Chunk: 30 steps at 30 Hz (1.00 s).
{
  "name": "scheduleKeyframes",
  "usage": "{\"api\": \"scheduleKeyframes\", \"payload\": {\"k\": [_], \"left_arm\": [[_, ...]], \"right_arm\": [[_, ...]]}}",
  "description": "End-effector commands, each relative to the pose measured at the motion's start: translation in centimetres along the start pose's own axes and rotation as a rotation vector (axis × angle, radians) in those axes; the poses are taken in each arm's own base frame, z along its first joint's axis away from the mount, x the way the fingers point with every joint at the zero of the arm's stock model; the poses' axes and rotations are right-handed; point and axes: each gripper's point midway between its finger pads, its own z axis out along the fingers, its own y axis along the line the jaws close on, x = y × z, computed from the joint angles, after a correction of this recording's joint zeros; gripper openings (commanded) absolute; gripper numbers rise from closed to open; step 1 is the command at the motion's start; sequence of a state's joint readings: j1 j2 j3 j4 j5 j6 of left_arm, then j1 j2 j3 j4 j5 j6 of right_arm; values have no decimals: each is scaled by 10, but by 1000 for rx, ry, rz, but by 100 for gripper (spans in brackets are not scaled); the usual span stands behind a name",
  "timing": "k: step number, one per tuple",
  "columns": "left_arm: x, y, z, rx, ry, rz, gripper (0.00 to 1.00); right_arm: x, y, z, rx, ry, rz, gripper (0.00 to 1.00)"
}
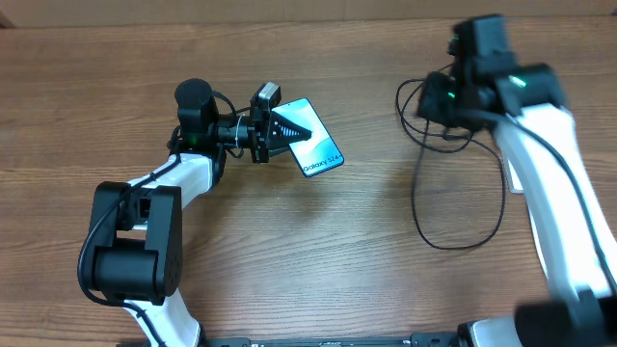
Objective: Plug charger to phone and switch on socket
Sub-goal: 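Grasp the black USB-C cable plug with the right gripper and lift, then move the cable plug toward the phone's bottom port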
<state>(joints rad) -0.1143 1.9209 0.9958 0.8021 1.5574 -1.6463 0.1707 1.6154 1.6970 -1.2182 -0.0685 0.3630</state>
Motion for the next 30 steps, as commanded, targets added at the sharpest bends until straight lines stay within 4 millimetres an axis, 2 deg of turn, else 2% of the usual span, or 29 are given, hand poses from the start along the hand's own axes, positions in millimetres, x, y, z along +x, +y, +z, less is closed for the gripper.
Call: {"api": "scheduleKeyframes", "payload": {"k": [1,6,10,13,17,20,24,30], "left_arm": [[-1,-9,-1,-1,20,92,4],[-4,-16,-2,0,18,109,4],[-4,-19,-1,-1,22,101,4],[-4,-19,-1,-1,22,101,4],[-4,-19,-1,-1,22,100,4],[-4,-19,-1,-1,22,100,4],[-4,-19,-1,-1,22,100,4],[-4,-19,-1,-1,22,106,4]], "right_arm": [[27,21,-52,-166,16,-143,4],[85,21,-110,-234,38,-236,4],[126,29,-118,-311,28,-313,4],[153,37,-102,-373,15,-374,4],[185,44,-68,-429,35,-409,4],[189,54,-50,-439,14,-482,4],[182,61,-28,-361,-21,-571,4],[188,92,-5,-389,-10,-671,4]]}}
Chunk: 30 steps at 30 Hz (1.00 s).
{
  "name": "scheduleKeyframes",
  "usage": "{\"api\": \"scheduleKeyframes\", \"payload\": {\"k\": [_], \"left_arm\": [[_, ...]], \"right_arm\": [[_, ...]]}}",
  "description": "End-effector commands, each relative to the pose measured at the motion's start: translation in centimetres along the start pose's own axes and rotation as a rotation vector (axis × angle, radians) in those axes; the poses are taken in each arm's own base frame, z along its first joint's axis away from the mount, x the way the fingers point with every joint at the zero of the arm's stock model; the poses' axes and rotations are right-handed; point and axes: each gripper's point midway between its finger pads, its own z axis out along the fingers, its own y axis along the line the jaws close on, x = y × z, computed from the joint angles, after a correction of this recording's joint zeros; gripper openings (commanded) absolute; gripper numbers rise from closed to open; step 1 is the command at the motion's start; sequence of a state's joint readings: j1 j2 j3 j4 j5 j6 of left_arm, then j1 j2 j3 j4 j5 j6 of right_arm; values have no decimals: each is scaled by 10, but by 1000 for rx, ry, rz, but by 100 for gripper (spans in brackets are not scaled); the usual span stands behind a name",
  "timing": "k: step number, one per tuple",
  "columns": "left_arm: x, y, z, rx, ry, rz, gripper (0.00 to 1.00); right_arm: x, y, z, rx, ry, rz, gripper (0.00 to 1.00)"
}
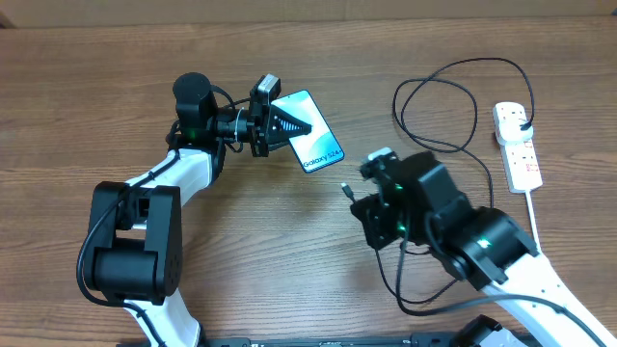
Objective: Plug charger to phone and switch on socket
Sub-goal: 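Move the cable plug toward the phone's bottom port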
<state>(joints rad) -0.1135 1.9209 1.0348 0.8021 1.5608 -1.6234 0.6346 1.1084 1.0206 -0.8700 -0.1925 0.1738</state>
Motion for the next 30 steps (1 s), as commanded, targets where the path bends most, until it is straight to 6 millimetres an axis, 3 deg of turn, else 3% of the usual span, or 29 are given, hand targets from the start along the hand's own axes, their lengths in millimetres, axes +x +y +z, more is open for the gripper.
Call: {"api": "scheduleKeyframes", "payload": {"k": [1,18,30], "left_arm": [[-1,-7,0,-1,19,51,4],[-1,-7,0,0,19,109,4],[-1,-7,0,0,19,109,4]], "right_arm": [[-7,5,12,13,-10,-82,4],[-36,5,11,36,-124,-97,4],[-38,4,10,44,-129,-97,4]]}}
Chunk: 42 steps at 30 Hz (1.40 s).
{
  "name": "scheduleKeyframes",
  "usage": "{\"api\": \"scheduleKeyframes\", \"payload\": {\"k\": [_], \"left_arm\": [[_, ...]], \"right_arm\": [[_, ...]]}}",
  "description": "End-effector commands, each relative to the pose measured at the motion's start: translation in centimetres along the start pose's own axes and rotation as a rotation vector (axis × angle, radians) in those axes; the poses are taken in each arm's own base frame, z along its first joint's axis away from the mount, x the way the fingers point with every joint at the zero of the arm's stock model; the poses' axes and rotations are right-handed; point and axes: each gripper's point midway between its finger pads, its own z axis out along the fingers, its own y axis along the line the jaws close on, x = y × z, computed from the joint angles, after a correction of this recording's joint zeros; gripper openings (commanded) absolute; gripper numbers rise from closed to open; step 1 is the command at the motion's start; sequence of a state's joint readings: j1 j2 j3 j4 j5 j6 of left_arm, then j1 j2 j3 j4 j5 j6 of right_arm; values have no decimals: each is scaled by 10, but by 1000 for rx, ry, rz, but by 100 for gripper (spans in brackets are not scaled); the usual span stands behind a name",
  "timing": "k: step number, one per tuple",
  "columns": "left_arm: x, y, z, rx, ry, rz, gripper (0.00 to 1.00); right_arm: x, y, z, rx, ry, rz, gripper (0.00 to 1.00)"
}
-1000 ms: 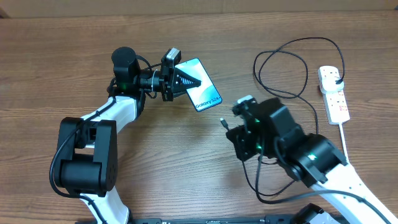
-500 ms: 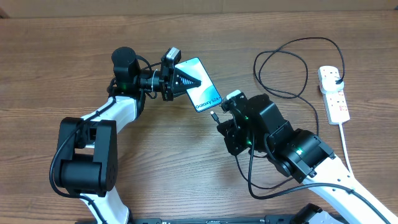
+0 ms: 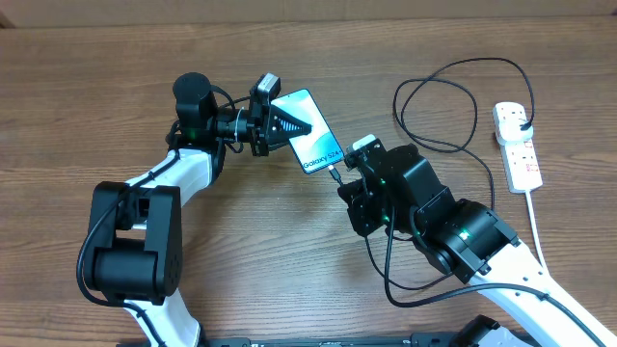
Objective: Plug charger to phone and switch on socket
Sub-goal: 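Move the cable plug toward the phone's bottom port, then push the USB-C plug up into the phone's bottom port with right gripper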
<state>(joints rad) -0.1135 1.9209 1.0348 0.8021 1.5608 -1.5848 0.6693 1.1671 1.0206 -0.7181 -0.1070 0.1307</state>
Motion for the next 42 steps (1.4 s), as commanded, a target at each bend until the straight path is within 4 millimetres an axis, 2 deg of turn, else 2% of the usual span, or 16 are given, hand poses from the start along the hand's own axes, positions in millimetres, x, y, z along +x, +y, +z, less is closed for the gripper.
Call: {"api": "scheduleKeyframes", "payload": {"k": [1,42], "left_arm": [[-1,-7,0,0,19,68,4],[-5,-7,5,0,-2,-17,4]], "right_arm": [[-8,2,-5,2,-30,-12,4],[-11,5,-1,-17,-35,-10,4]]}}
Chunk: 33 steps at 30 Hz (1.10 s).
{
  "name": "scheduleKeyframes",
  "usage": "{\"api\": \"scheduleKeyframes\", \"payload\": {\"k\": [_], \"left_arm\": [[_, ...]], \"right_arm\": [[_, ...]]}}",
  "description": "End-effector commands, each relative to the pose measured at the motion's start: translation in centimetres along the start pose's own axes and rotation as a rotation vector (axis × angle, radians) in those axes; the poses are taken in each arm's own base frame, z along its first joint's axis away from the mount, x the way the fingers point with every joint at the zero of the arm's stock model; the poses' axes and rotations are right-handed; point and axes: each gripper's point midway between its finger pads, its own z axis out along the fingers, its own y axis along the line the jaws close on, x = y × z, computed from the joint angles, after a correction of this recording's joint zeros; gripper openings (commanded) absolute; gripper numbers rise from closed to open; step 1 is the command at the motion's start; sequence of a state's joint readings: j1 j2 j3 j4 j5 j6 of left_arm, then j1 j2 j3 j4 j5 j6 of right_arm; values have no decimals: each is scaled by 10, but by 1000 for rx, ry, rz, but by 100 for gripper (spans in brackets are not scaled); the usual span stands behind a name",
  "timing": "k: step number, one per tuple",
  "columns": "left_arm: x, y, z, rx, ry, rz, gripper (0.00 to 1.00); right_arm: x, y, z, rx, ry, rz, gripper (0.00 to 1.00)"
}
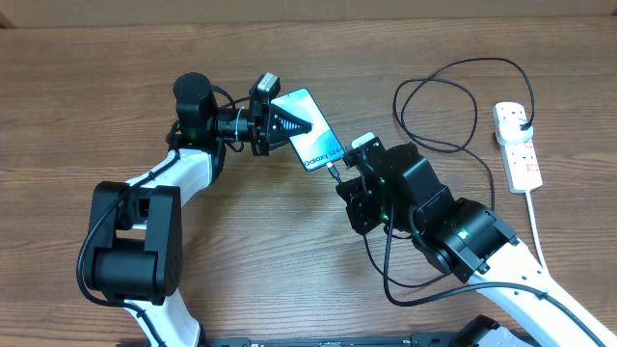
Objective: Plug charger to phone and switch on socket
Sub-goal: 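Push the USB-C plug up into the phone's bottom port with right gripper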
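A phone (316, 138) with a blue screen lies tilted on the table, my left gripper (297, 126) resting on its upper left part, fingers pressed over the screen. My right gripper (339, 175) sits just below the phone's lower right end, shut on the black cable's plug (332, 171), whose tip meets the phone's bottom edge. The black cable (439, 96) loops across the table to the white socket strip (515, 145) at the right. Whether the plug is seated cannot be told from the overhead view.
The cable also trails in a loop under my right arm (463, 236) toward the front. The left arm's base (130, 246) stands at the front left. A pale wall strip borders the far table edge.
Almost nothing differs. My right gripper with the plug has edged a touch closer to the phone's bottom end; the left gripper and phone stay as they were.
At first my right arm was over the cable loops at the far right, the left gripper on the phone. Then the right gripper was mid-table holding the plug. Afterwards it stood at the phone's lower end, and it stays there now.
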<state>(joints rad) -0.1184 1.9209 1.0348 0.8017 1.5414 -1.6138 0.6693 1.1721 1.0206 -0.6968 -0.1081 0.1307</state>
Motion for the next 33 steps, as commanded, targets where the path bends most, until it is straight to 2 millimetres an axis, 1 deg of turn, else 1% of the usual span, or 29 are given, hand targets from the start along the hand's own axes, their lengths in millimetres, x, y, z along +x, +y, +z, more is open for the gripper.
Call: {"api": "scheduleKeyframes", "payload": {"k": [1,26,33], "left_arm": [[-2,-7,3,0,13,2,4],[-1,-7,6,-1,18,-15,4],[-1,-7,6,-1,18,-17,4]], "right_arm": [[-7,4,-2,-13,-19,-8,4],[-7,4,-2,-13,-20,-8,4],[-5,3,3,-10,-4,-5,4]]}}
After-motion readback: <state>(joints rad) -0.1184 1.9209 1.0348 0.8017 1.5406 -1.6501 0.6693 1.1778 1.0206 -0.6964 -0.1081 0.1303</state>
